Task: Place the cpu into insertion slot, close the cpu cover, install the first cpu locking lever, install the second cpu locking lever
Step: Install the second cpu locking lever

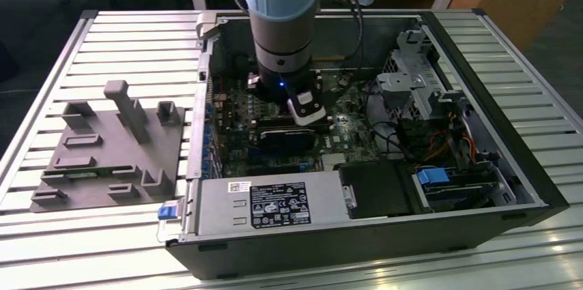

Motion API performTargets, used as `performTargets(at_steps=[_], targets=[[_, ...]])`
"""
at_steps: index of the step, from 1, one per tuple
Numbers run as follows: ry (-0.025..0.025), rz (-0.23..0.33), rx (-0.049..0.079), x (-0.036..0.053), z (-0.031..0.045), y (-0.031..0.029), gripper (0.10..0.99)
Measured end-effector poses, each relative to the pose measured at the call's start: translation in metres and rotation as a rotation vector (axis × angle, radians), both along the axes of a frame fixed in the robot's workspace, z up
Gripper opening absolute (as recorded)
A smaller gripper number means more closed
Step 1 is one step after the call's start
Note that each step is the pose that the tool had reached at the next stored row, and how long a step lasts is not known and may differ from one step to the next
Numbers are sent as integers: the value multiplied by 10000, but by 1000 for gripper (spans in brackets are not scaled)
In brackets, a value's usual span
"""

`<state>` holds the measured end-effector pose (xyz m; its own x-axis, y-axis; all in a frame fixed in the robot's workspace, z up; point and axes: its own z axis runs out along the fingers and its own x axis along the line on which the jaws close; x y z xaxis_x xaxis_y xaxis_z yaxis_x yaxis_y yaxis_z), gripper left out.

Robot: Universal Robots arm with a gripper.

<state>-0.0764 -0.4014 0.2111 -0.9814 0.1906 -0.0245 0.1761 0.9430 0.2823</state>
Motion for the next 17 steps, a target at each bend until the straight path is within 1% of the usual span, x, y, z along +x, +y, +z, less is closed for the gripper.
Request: performTargets(at_steps=[2, 7, 12, 17], targets=[[0, 0, -100, 13, 0, 12, 102], [1, 2, -265, 62, 0, 38, 102], [1, 2, -376, 130, 0, 66, 102], [1, 1, -488, 165, 1, 125, 102]])
